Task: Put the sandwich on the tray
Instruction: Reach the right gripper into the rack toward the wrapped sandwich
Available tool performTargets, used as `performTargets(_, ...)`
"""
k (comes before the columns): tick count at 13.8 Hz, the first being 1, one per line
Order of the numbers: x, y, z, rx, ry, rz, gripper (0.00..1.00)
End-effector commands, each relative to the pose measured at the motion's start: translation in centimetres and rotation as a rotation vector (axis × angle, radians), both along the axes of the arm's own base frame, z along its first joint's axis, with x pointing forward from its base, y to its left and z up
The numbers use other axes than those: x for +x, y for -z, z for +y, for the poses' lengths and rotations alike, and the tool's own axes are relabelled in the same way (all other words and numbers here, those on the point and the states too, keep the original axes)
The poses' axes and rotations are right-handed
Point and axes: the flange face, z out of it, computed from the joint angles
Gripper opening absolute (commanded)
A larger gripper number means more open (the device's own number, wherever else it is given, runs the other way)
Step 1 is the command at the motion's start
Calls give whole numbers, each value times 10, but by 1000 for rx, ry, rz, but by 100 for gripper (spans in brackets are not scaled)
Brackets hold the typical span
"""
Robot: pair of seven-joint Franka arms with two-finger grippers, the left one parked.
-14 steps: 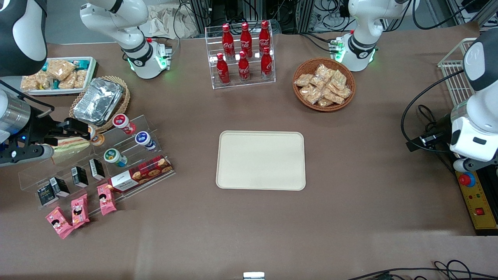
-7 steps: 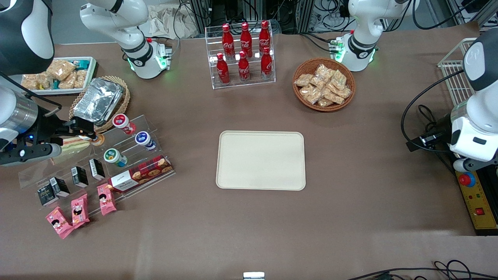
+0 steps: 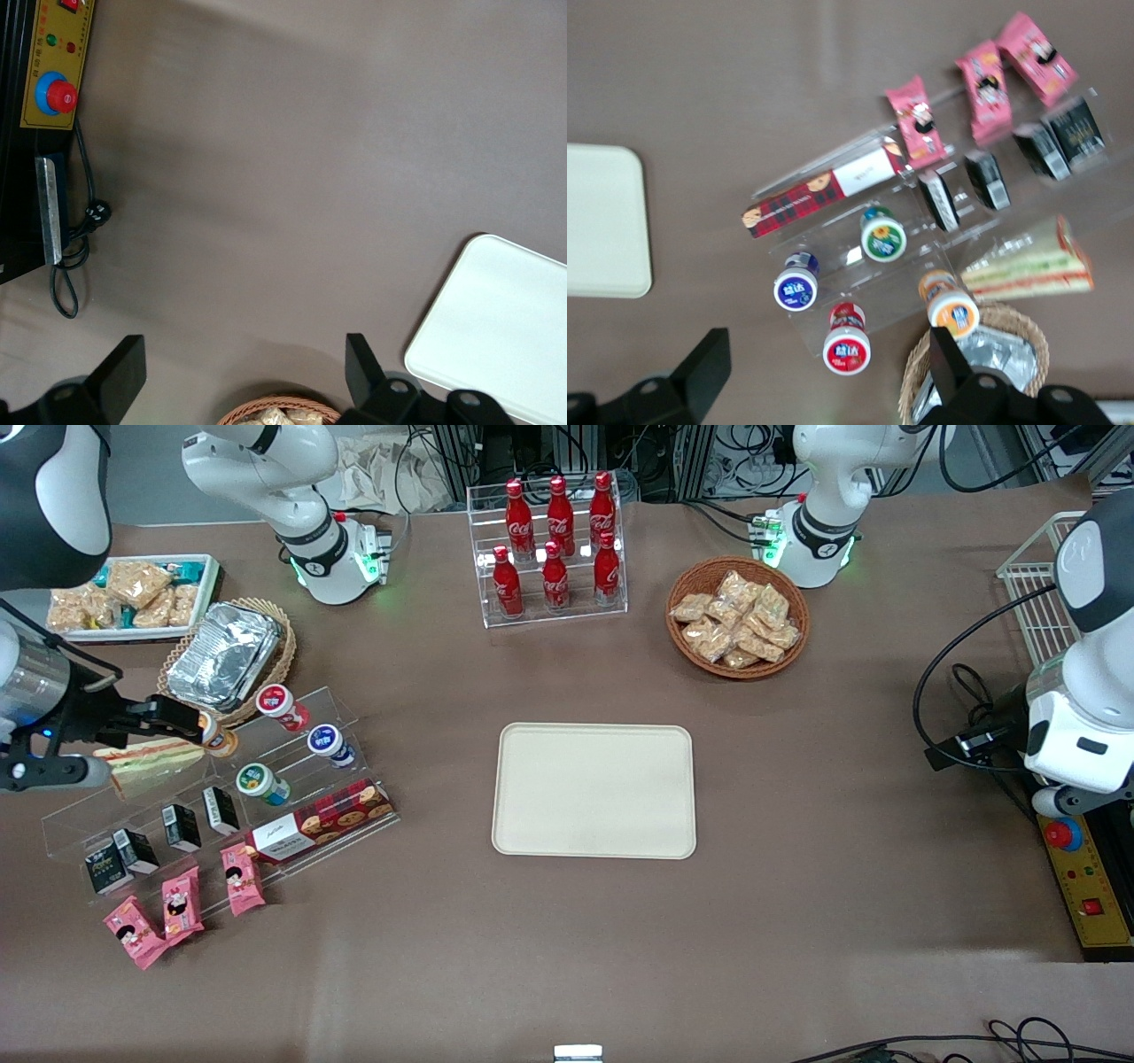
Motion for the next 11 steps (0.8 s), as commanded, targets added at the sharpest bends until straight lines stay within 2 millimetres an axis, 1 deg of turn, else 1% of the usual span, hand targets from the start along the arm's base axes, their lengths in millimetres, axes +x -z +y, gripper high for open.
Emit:
performTargets(1,-7,-10,-23,-33,139,6,100)
performTargets(2,-9,-11,-36,-33,168,6,100)
performTargets(3,-13,-9,-53,-30,239,28,100)
performTargets(5,-10,-8,-62,-67,474,18,100)
performTargets(6,-10,-9,-70,-75,544,5,100)
performTargets(7,-11,-10,-87,-72,576,3,100)
performTargets(8,-13,-12,-97,-69,593,-1,100)
performTargets(9,-17,-13,-111,-62,615,-1,100)
performTargets(10,-20,-11,-125,-41,645,8,100)
performTargets(11,-21,-9,-134,-24,673,17,100)
